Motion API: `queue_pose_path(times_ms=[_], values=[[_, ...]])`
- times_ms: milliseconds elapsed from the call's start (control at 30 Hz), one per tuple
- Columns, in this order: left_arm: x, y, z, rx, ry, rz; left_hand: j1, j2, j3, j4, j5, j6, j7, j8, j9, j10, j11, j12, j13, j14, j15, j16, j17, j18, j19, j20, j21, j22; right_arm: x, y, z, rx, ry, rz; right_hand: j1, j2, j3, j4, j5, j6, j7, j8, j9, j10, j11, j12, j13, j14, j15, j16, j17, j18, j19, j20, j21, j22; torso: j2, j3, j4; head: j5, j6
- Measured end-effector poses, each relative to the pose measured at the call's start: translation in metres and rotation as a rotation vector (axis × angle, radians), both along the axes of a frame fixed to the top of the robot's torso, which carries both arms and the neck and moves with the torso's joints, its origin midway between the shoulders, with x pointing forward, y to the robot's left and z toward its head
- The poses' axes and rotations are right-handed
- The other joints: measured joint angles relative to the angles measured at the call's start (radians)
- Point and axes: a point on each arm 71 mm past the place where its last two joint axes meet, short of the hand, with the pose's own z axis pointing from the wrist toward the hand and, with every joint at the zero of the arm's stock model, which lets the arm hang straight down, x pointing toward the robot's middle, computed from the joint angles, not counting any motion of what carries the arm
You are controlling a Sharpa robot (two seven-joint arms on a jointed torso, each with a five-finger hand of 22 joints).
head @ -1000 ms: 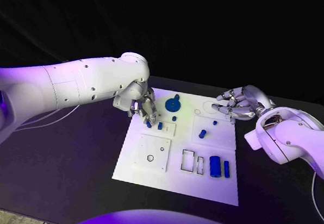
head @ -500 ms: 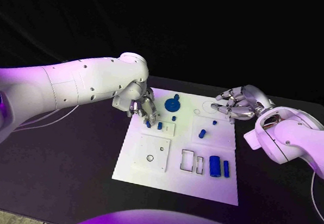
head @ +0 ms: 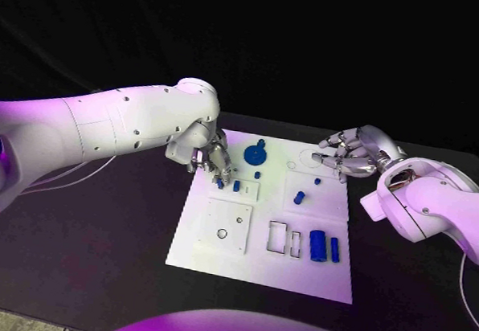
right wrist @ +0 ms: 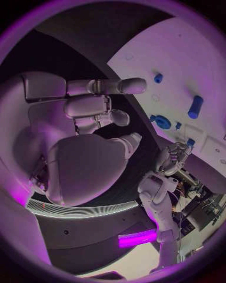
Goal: Assemble the parts on the task board
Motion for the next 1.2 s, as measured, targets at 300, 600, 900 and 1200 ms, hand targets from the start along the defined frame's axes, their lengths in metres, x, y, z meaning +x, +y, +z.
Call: queue_pose_path(times_ms=[300,600,900,1200], values=[[0.0000,0.0006,-0.0006,0.002,-0.003,0.003,-0.006,-0.006,-0.011,0.011,-0.013,0.005,0.003,0.000,0.000,0.000,0.000,0.000,0.000,0.000,0.000,0.000,0.000,0.000,0.000,0.000,-0.001,0.000,0.0001,-0.0002,-0.0001,-0.001,0.000,0.000,-0.002,-0.002,0.000,0.000,0.004,0.000,0.000,0.000,0.000,0.000,0.000,0.000,-0.002,0.000,0.000,0.000,0.001,0.000,0.000,0.000,0.000,-0.001,0.000,0.0005,-0.0003,0.000,-0.001],[0.0001,0.0008,-0.0007,0.003,-0.004,0.003,0.002,0.002,-0.003,0.003,-0.016,0.005,0.003,-0.006,0.000,-0.005,-0.004,-0.001,0.001,-0.004,-0.004,0.000,0.000,0.000,0.004,-0.004,-0.003,0.000,0.0002,-0.0002,-0.0002,-0.002,0.000,0.000,-0.002,-0.002,0.000,0.000,0.004,0.000,0.000,0.000,0.000,0.000,0.000,0.000,-0.002,0.000,0.000,0.000,0.000,0.000,0.000,0.000,0.000,-0.001,0.000,0.0004,-0.0005,-0.001,-0.002],[-0.0004,-0.0013,-0.0004,-0.010,0.001,0.000,0.071,0.026,0.032,-0.032,0.016,-0.002,0.008,-0.006,0.011,-0.005,-0.004,-0.001,-0.001,0.000,-0.007,0.000,0.000,0.000,0.004,-0.004,-0.015,0.001,0.0002,-0.0003,-0.0002,-0.002,0.000,-0.001,-0.002,-0.002,0.000,0.000,0.004,0.000,0.000,0.000,0.000,0.000,0.000,0.000,-0.002,0.000,0.000,0.000,0.000,0.000,0.000,0.000,0.000,-0.001,0.000,0.0001,-0.0001,-0.001,-0.001],[-0.0007,-0.0013,-0.0001,-0.023,0.008,0.006,0.104,0.034,0.032,-0.032,-0.020,-0.018,0.024,-0.012,0.024,-0.005,-0.004,-0.007,-0.008,0.000,-0.007,0.000,0.000,0.000,0.004,-0.004,-0.015,0.007,0.0002,-0.0002,-0.0002,-0.002,0.000,-0.001,-0.002,-0.002,0.000,0.000,0.004,0.000,0.000,0.004,0.000,0.000,0.000,0.000,-0.002,0.000,0.000,0.000,0.000,0.000,0.000,0.000,0.000,-0.001,0.000,0.0002,-0.0001,0.000,-0.001]])
